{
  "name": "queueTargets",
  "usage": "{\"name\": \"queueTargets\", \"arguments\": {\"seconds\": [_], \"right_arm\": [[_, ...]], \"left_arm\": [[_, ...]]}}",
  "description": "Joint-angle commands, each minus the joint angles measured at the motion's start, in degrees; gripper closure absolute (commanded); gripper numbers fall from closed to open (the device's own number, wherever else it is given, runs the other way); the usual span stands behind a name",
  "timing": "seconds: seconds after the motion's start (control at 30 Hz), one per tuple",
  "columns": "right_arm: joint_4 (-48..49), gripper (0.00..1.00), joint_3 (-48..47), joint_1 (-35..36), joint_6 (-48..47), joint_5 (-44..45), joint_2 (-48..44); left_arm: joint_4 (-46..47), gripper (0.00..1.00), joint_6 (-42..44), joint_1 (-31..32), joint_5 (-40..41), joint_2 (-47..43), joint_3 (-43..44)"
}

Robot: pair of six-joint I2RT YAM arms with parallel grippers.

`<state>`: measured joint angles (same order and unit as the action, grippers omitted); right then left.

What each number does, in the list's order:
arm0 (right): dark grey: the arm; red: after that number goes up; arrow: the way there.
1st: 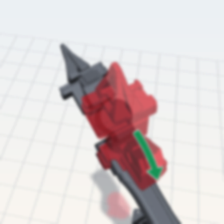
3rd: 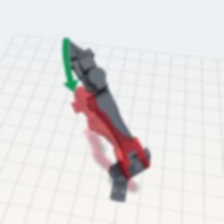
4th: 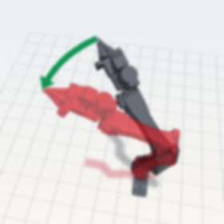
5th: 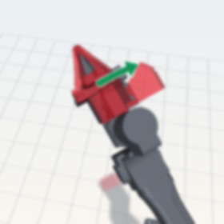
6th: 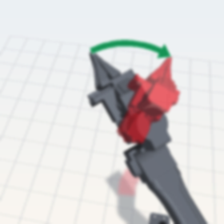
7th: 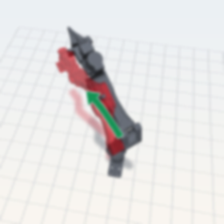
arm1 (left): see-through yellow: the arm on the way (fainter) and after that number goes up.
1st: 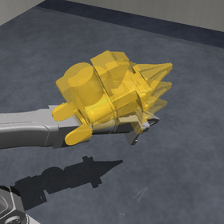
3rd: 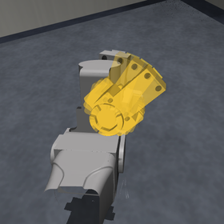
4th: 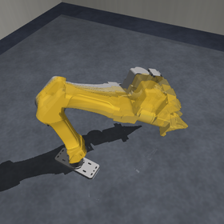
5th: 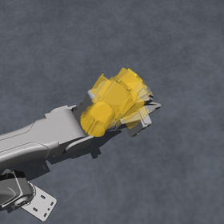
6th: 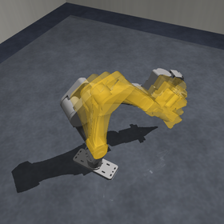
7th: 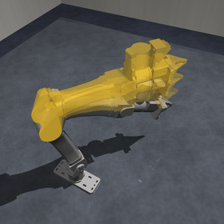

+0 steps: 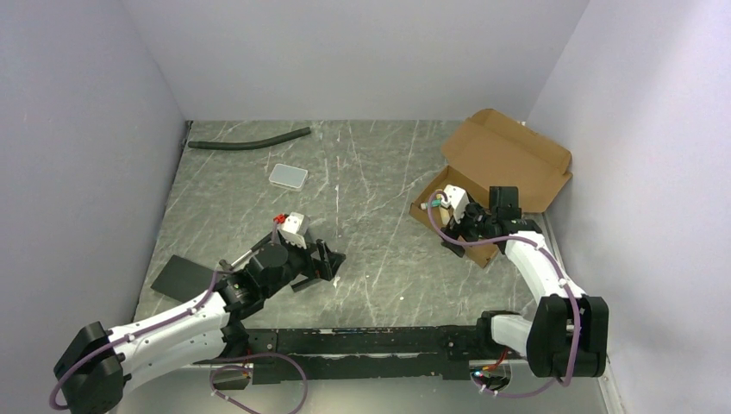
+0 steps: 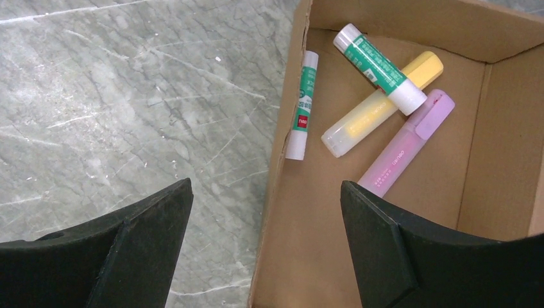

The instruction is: Fold the paper box

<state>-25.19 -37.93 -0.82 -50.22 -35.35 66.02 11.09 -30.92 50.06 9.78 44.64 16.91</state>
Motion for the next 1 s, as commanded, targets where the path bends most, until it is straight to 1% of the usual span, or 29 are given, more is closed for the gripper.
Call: {"name": "queueTargets", "arguments": {"seconds": [0.0, 0.1, 0.17, 0.4, 0.83, 0.9, 0.97], "right_arm": [[1.17, 0.12, -3.21, 0.58, 2.09, 2.24, 1.18], [1.34, 0.12, -3.59, 0.56, 3.08, 3.55, 1.98], [1.54, 0.12, -3.68, 2.34, 3.54, 4.47, 2.51], [2.06, 0.13, -4.75, 4.43, 5.89, 8.05, 4.68], [2.75, 0.15, -6.64, 6.45, 10.03, 13.53, 8.61], [2.32, 0.18, -7.31, 6.6, 10.67, 14.02, 9.63], [0.59, 0.29, -8.39, 6.81, 10.6, 12.64, 10.88]], "left_arm": [[1.31, 0.0, -0.98, -0.22, 1.45, 0.68, -0.12], [1.35, 0.01, -1.05, -0.14, 1.48, 0.93, -0.1], [1.31, 0.01, -1.14, -0.18, 1.53, 1.05, -0.03], [1.47, 0.0, -1.25, -0.15, 1.68, 1.79, 0.14], [1.62, 0.0, -1.2, -0.31, 1.46, 3.77, 1.02], [1.46, 0.01, -1.33, -0.31, 1.5, 3.78, 1.11], [1.55, 0.01, -1.34, -0.26, 1.6, 3.71, 1.1]]}}
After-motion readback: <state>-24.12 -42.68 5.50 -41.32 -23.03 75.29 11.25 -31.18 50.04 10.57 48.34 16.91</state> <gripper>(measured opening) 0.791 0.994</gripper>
